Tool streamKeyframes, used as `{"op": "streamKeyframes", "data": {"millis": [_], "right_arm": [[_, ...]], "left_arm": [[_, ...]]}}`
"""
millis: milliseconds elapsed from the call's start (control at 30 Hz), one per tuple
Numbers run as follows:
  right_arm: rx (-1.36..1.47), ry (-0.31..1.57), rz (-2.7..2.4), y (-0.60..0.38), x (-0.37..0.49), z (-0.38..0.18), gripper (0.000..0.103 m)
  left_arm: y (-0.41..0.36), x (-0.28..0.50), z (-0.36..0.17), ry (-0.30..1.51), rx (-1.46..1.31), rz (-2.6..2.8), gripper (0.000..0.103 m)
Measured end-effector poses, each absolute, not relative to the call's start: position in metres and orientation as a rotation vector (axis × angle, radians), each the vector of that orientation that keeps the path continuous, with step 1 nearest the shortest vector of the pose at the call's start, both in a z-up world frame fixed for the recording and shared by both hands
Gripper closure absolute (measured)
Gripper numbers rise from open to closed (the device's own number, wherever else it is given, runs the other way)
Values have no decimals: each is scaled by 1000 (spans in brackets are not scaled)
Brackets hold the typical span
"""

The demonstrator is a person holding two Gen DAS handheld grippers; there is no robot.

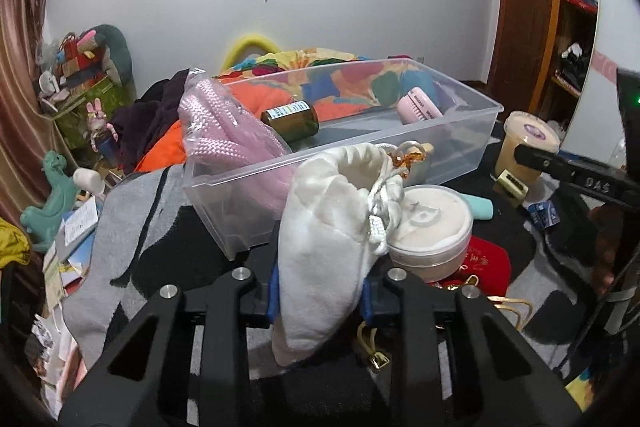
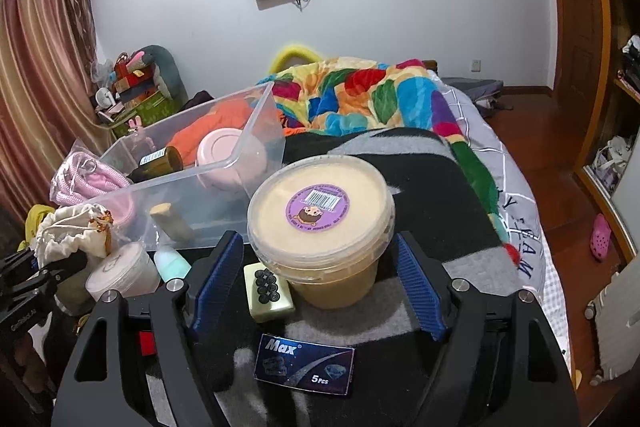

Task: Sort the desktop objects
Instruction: 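Grasp the white drawstring pouch with the left tool while the right tool grasps the cream tub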

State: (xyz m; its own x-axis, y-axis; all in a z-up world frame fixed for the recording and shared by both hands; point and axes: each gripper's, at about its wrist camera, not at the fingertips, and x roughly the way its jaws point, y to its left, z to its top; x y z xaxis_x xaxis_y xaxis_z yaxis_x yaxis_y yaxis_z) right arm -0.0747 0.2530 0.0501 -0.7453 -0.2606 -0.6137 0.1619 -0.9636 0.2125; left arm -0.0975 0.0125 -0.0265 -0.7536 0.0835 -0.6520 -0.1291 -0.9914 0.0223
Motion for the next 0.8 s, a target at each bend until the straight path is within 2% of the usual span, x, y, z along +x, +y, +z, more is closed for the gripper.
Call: {"op": "streamKeyframes", "data": {"millis": [33,233,667,700,800], "right_arm": [[993,-210,-2732,252,-74,50,39],[985,-223,-2741,253,-72,51,41],[910,-285,-2727,258,-55,70,42],[898,-283,-2734,258,-54,74,49],[864,-272,-2708,254,-50,82,48]], "left_arm": [[11,-96,-25,81,-1050,2834,77],[-6,-86,-13,-81,-1023,2802,82],[-20,-59,22,-141,-911,2811,82],[-20,-59,25,-141,-907,2811,82],[-21,-57,34,-134,-880,2818,82]]}}
